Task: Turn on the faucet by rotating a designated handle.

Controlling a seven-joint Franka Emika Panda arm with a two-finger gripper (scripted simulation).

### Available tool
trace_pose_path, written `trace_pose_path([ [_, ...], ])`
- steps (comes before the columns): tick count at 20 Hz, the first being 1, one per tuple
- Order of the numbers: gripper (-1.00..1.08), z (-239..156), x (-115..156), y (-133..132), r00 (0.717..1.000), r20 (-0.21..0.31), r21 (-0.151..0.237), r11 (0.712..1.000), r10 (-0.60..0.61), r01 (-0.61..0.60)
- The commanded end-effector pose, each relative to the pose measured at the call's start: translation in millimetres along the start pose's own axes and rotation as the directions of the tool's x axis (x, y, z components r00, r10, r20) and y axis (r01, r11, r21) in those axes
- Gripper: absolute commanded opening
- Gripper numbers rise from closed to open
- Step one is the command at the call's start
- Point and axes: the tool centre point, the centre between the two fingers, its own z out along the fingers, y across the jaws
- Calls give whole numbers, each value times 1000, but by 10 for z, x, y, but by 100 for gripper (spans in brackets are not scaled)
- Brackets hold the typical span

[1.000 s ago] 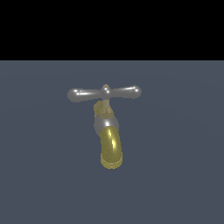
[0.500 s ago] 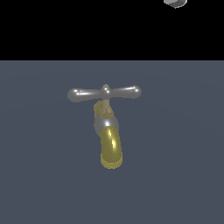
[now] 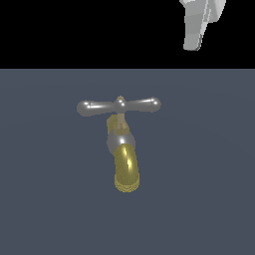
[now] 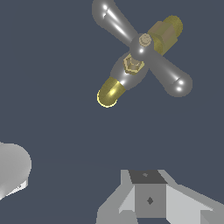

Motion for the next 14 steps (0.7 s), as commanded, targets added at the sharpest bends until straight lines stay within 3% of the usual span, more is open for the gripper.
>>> trace_pose_path([
  [1,-100,107,18,61,998,0,1,998,-64,64],
  [7,-100,354,79,197,978,-1,3,978,-210,210],
  [14,-100,632,174,337,930,-3,6,930,-369,369],
])
